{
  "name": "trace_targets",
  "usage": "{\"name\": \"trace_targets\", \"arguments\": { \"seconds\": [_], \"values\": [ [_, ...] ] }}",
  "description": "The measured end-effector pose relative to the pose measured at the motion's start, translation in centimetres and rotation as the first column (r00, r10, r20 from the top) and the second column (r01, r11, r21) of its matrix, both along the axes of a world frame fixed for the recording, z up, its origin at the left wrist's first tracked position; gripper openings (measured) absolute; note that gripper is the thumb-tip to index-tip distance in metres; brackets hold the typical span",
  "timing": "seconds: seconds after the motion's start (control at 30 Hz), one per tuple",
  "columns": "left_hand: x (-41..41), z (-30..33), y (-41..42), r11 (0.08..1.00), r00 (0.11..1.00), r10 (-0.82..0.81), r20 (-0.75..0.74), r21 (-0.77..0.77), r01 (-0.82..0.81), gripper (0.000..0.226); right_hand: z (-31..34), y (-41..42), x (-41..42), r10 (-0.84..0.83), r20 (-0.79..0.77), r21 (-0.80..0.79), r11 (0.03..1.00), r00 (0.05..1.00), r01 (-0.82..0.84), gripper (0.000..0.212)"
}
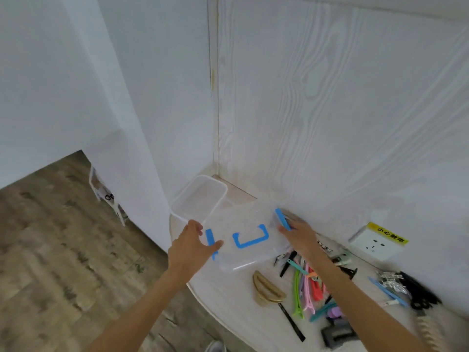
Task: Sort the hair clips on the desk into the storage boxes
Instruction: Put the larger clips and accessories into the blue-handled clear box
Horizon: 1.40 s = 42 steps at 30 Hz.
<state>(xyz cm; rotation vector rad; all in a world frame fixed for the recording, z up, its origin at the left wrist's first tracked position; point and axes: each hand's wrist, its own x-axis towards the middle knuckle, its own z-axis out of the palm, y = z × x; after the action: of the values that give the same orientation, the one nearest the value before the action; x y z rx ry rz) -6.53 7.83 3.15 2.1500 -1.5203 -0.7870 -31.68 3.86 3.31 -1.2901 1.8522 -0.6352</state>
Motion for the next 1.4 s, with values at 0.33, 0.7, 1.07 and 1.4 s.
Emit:
{"name": "trace_targets", "arguments": {
  "seconds": [0.33,0.7,1.07,1.4],
  "values": [
    [0.8,-1.1,1.5,0.905,0.595,0.425,-0.682,0.328,-0.271,0.031,-1.7,2.3,-1.6,-0.358,0.481,0.359,0.913,0.801,0.193,0.032],
    [-1.9,1.5,4.7,0.961,0.959,-0.185,0.213,-0.164,0.222,0.055,0.8,4.1,-0.7,-0.107,0.124,-0.134,0.983,0.986,0.124,0.018],
    [-1.2,1.0,3.8,0.989,0.985,0.051,-0.164,0.147,-0.027,0.056,1.8,4.9,-1.8,0.268,0.147,0.097,0.954,0.952,-0.283,0.062],
    [-0.1,4.2,3.5,0.955,0.91,0.224,-0.348,-0.105,-0.276,0.042,4.0,3.3,-0.5,0.2,0.113,-0.127,0.974,0.973,-0.185,0.054]
  ]
}}
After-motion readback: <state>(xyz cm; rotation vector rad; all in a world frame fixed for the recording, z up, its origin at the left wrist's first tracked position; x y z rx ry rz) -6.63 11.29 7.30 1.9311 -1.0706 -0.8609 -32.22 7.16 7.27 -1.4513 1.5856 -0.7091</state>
